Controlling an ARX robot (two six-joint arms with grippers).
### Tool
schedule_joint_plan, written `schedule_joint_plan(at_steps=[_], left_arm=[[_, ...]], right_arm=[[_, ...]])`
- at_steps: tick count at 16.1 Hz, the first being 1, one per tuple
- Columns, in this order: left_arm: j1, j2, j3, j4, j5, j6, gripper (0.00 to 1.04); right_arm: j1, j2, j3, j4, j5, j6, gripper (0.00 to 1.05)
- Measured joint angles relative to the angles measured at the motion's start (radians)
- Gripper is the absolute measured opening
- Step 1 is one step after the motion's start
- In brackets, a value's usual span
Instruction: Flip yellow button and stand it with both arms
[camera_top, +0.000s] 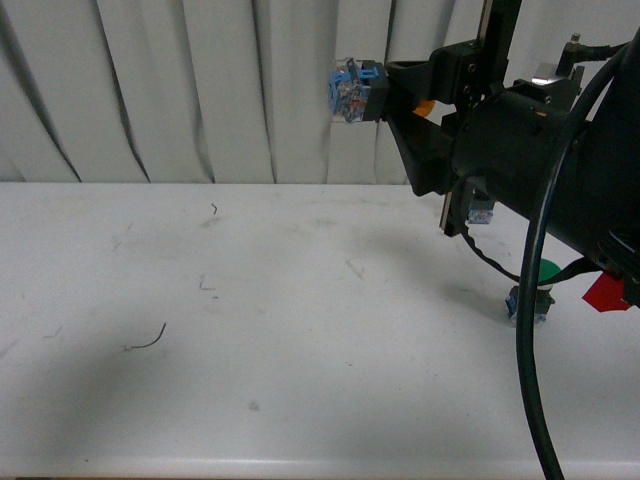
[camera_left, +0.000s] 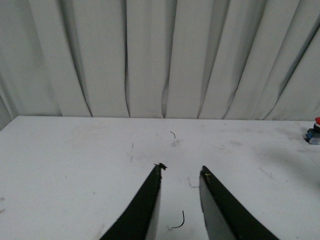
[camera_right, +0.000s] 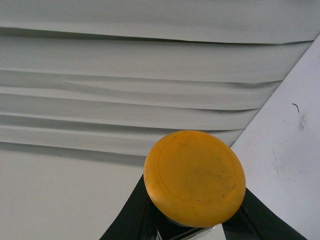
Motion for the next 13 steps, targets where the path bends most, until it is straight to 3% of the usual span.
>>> schedule_joint_plan(at_steps=[2, 13], left_arm=[[0.098, -0.08, -0.043, 0.001, 0.082, -0.002, 0.01], [0.097, -0.36, -0.179, -0.15, 0.093, 0.0, 0.02]], right_arm=[[-0.001, -0.008, 0.0, 0.0, 0.001, -0.002, 0.3], [-0.006, -0.079, 0.021, 0.002, -0.035, -0.054, 0.3]])
